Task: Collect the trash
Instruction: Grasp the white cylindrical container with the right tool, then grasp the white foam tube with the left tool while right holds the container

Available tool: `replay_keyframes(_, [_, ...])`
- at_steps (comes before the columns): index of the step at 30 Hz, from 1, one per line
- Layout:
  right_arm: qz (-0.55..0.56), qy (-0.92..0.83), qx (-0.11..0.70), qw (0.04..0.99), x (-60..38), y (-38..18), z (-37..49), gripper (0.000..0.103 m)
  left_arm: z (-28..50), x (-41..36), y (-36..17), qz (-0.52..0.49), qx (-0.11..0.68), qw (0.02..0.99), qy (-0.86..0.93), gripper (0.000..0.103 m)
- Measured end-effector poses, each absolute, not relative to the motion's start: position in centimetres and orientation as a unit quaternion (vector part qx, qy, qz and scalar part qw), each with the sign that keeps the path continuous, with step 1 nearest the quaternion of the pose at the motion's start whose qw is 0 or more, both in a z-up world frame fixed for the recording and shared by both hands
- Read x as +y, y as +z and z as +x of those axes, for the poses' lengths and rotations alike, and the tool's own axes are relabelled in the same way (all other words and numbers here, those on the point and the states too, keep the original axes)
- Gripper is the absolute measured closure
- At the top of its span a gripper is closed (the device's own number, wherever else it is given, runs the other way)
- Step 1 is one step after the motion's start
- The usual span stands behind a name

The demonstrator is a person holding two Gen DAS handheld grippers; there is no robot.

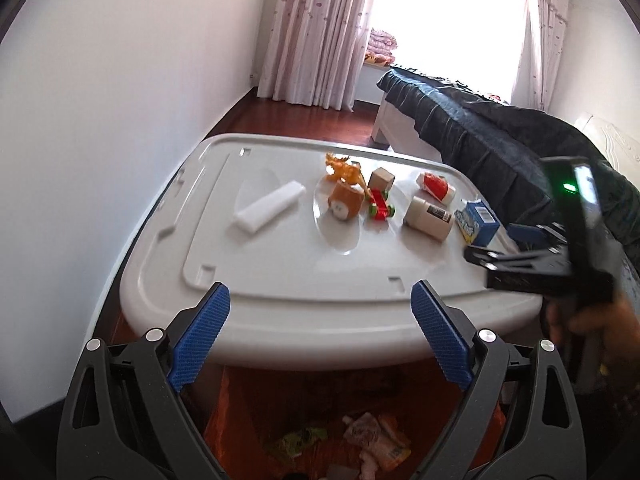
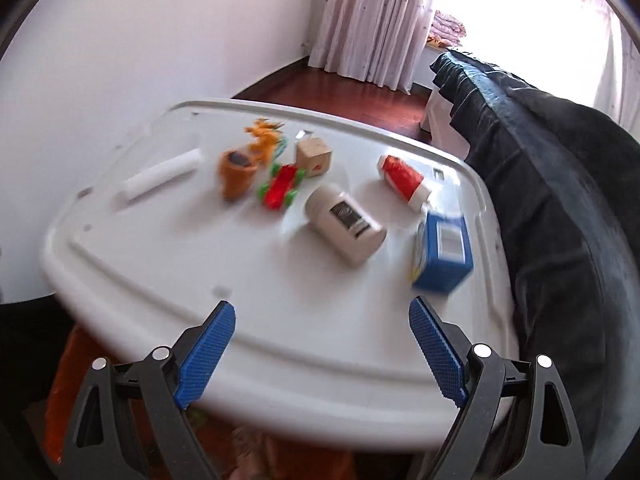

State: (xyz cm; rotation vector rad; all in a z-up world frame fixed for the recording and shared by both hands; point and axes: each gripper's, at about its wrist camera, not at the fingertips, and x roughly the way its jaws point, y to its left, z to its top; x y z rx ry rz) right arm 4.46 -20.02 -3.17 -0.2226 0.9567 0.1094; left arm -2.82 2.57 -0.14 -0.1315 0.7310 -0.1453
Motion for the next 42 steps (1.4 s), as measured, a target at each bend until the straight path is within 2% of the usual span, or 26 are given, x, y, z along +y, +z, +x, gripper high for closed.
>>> replay_keyframes(11, [-0.135, 0.101, 0.493, 0.853, -19.3, -7.7, 13.8, 0.016, 0.5, 1.6, -1.9, -0.059, 0.366, 0.927, -0.066, 0.013])
replay_keyframes(14, [-0.149, 0.113, 0.512, 0.838, -19.1, -9.3, 15.4, 0.026, 1.0, 1.8, -2.5, -0.055, 0.371, 0.925, -0.062, 0.013])
replay_keyframes(16, [-0.139, 0.121, 0.537, 0.823, -19.4, -10.4, 16.5, 0.028, 1.0, 2.3, -2.7, -0.058, 0.372, 0.925, -0.056, 0.013])
replay_keyframes(18, [-0.136, 0.117, 0.550, 0.815, -19.9, -11.1, 17.0, 0.040, 1.3, 2.5, -2.9, -0.058, 0.374, 0.924, -0.053, 0.013])
replay_keyframes(19, [-0.117, 0.127, 0.553, 0.815, -20.4, -11.1, 17.1, 0.042, 1.4, 2.7, -2.9, -0.059, 0.375, 0.924, -0.051, 0.013])
replay_keyframes(20, [-0.106, 0.129, 0.557, 0.813, -20.7, -11.1, 17.1, 0.051, 1.5, 2.9, -3.0, -0.061, 0.376, 0.923, -0.050, 0.013])
replay_keyframes(28, [-0.104, 0.132, 0.524, 0.835, -20.2, -9.2, 13.3, 0.054, 5.1, 4.9, -2.7, -0.064, 0.381, 0.920, -0.064, 0.013])
replay_keyframes(38, [-0.082, 0.178, 0.477, 0.857, -19.2, -3.8, 9.8, 0.056, 15.2, 5.4, -6.2, 0.055, 0.391, 0.910, -0.127, 0.014])
replay_keyframes(42, [-0.082, 0.184, 0.468, 0.860, -18.7, -3.2, 9.6, 0.056, 18.0, 5.5, -8.5, 0.076, 0.411, 0.900, -0.123, 0.021])
